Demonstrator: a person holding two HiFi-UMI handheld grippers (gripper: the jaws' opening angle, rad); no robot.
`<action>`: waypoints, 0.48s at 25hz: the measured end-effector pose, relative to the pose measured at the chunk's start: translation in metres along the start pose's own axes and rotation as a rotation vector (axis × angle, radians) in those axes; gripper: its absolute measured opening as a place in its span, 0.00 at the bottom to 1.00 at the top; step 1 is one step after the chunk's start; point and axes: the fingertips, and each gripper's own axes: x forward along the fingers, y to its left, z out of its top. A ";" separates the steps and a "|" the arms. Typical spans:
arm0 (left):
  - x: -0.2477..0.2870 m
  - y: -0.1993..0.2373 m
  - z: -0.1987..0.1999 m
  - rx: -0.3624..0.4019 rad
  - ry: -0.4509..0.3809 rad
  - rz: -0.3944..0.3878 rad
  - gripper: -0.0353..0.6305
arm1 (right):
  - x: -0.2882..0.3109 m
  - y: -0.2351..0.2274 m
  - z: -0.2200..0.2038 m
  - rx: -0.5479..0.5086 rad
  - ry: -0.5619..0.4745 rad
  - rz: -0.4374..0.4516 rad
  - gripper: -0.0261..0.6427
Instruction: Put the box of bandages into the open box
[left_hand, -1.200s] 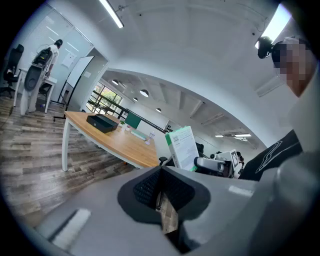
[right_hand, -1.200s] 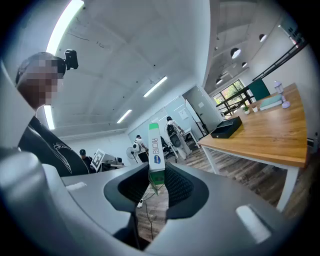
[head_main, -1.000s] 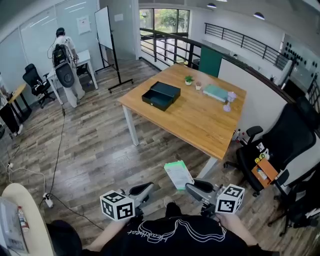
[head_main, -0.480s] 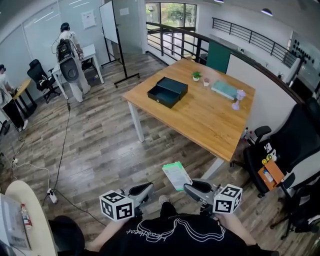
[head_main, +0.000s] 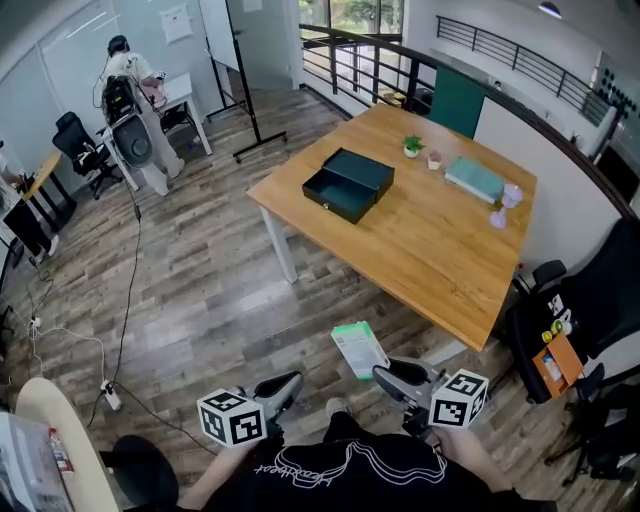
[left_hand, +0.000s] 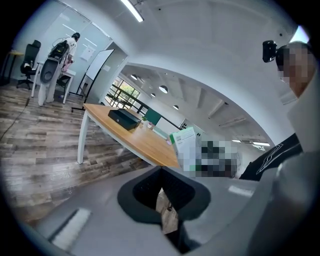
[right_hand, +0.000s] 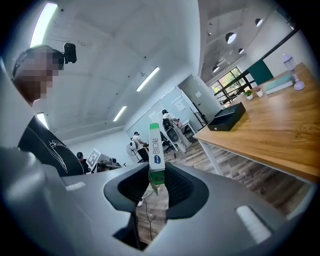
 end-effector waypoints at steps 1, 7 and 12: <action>0.008 0.008 0.010 -0.003 0.000 0.002 0.05 | 0.007 -0.009 0.008 0.002 0.001 0.000 0.22; 0.057 0.038 0.086 0.026 -0.021 -0.021 0.05 | 0.045 -0.064 0.062 -0.006 -0.002 -0.015 0.22; 0.082 0.058 0.136 0.067 -0.031 -0.015 0.05 | 0.077 -0.097 0.109 -0.044 -0.013 -0.007 0.22</action>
